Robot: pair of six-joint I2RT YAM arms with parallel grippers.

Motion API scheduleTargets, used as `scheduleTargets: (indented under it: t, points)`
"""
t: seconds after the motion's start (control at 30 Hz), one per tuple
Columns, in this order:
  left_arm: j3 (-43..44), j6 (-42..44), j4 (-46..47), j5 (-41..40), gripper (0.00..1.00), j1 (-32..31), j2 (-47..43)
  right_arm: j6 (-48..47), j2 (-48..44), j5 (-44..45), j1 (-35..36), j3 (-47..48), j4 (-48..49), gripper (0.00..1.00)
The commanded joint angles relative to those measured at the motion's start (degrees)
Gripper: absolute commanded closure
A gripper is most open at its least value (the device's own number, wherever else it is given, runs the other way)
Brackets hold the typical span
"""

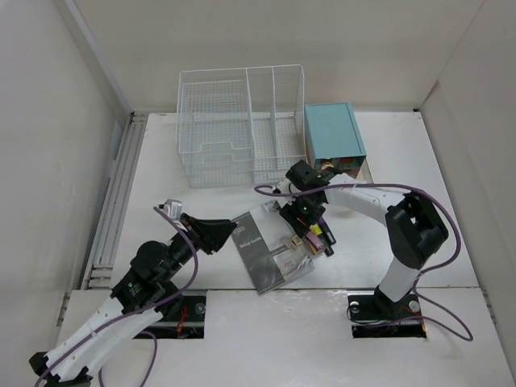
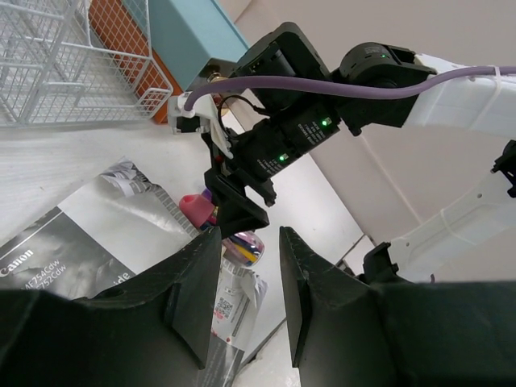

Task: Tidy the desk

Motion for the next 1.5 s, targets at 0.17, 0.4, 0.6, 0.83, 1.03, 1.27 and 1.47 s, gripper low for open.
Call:
scheduleTargets:
  t: [0.17, 0.4, 0.6, 0.83, 1.03, 1.27, 1.47]
  points:
    - [1.5, 1.1, 0.9, -0.6, 0.68, -0.3, -1.5, 2.6, 3.3, 3.1, 0.6, 1.8, 1.5, 0.33]
    - [1.5, 1.1, 0.3, -0.6, 0.68, -0.3, -2.5, 3.1, 6.5, 4.4, 0.0, 4.0, 2.0, 0.31]
    - [1.5, 1.1, 0.3, -0.6, 0.68, -0.3, -2.5, 2.5, 9.3, 4.9, 0.0, 6.9, 0.7, 0.39]
    - [1.5, 1.1, 0.3, -0.6, 0.68, -0.3, -3.0, 1.4, 6.0, 3.6, 0.0, 5.4, -0.6, 0.86]
    - [1.5, 1.1, 0.3, -0.6, 0.68, -0.3, -2.0, -2.4, -1.1, 0.1, 0.0, 8.1, -3.2, 0.94]
    - [2.0, 1.1, 0.9, -0.6, 0.7, -0.3, -0.8, -15.8, -8.2, -14.2, -2.2, 19.3, -10.2, 1.0]
    - [2.6, 1.1, 0.3, -0.1, 0.7, -0.3, -0.2, -28.2, -12.9, -27.2, -11.8, 24.9, -12.5, 1.0]
